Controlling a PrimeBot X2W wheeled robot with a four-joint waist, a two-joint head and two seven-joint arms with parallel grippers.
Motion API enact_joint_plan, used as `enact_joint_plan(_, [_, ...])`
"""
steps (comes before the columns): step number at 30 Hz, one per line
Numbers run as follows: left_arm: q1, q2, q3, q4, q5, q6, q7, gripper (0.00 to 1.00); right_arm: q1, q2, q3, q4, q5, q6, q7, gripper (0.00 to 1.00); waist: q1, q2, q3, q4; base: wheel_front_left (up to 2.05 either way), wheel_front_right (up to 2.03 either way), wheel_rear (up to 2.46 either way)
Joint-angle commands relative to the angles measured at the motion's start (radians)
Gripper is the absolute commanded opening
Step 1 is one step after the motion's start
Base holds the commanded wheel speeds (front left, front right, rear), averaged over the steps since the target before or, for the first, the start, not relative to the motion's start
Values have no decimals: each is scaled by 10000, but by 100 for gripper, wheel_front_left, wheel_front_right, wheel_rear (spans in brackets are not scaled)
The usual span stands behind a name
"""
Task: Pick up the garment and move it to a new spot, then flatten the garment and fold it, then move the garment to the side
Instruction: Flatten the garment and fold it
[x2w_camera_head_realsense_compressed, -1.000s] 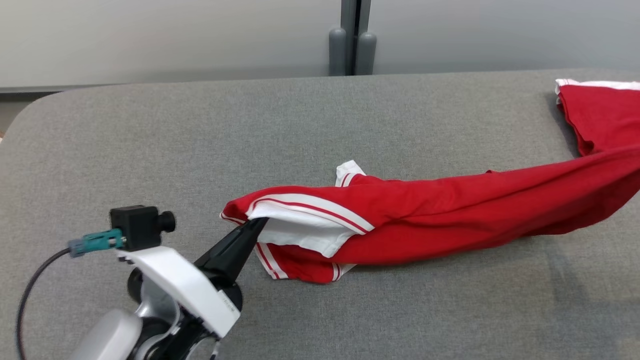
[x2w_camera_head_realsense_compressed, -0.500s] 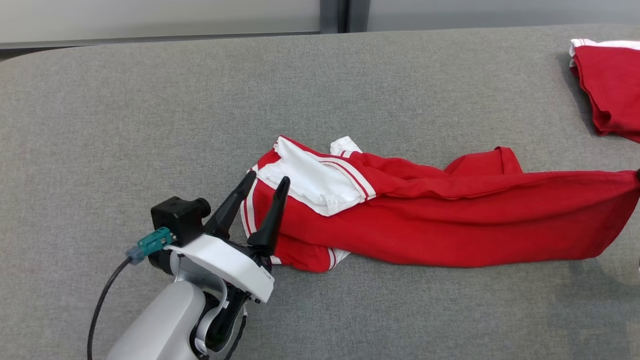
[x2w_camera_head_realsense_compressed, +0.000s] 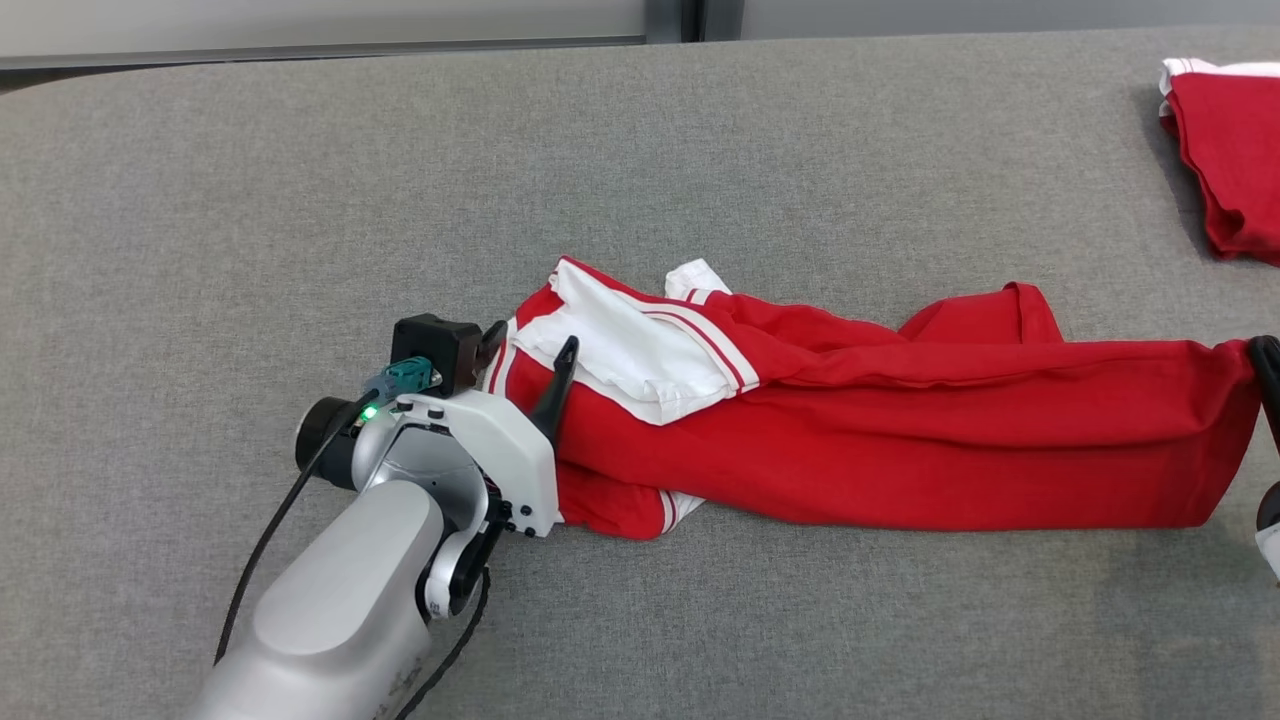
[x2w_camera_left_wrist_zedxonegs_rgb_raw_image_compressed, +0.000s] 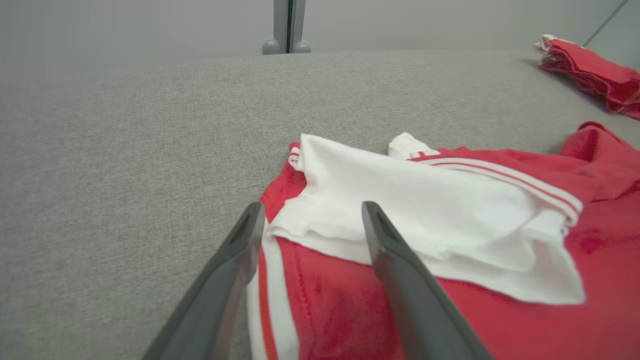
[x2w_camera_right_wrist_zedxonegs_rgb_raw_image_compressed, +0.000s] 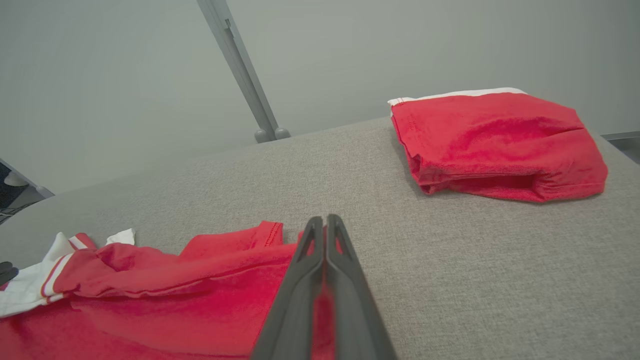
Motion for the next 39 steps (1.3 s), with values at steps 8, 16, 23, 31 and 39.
enact_joint_plan(8, [-721,108,-572,1099,517,43,708,100,-128,-96,-1,59,-25,-5,-38,0,0,0,222,26,0,0,0])
enact_joint_plan(16, [-990,141,-785,1517,695,-40,687,55,-231,-39,118,80,-65,-5,-69,0,0,0,249,-2,0,0,0])
enact_joint_plan(23, [-1126,182,-1032,1888,852,-201,700,0,-230,-57,195,178,-6,-5,-106,0,0,0,206,-77,0,0,0])
enact_joint_plan(31, [-1247,227,-1194,1862,1051,-269,234,0,-181,-69,272,238,-27,-5,-252,0,0,0,-9,-135,0,0,0])
enact_joint_plan(39, [-1347,512,35,239,-493,-922,69,0,-649,-313,229,-214,212,-5,-504,0,0,0,-434,-108,0,0,0])
